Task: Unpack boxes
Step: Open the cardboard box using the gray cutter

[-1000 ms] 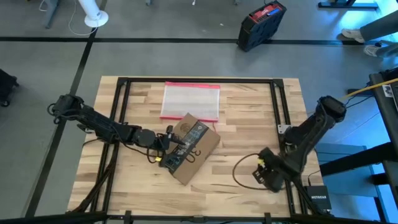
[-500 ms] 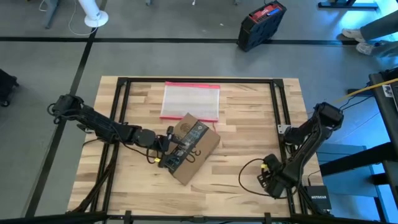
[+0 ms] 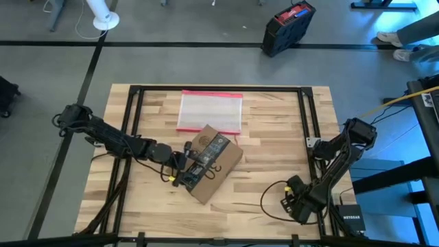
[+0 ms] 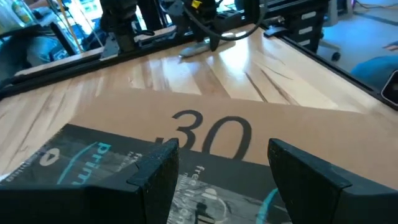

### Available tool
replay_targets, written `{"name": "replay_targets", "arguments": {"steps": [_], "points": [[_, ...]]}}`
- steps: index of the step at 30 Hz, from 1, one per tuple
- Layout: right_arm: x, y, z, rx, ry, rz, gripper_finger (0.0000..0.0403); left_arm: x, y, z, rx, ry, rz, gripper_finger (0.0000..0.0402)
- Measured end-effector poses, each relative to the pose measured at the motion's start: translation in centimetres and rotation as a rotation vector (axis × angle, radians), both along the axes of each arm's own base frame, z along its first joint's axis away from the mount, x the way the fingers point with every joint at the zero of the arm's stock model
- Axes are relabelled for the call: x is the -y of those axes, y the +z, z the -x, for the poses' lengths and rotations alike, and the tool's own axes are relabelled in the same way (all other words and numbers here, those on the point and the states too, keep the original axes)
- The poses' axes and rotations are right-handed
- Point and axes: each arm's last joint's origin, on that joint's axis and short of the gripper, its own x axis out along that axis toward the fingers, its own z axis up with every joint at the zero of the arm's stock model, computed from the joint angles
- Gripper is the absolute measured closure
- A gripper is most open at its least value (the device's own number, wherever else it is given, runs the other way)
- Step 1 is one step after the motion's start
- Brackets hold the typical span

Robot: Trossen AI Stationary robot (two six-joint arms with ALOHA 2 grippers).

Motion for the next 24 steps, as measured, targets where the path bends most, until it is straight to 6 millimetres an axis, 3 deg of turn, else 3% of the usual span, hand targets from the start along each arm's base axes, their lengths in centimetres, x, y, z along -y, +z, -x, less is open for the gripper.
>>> {"name": "replay_targets", "arguments": {"steps": [11,24], "points": [[1.8,-0.1,-2.5,0.074,0.102,0.060,0.0280,0.0,0.0,0.0,0.009,-0.015,-0.047,0.0166],[3.9,-0.1,-4.8,0.157,0.200,0.184,0.0273,-0.2,0.8,0.3,0.042,-0.012,-0.045,0.0166]]}}
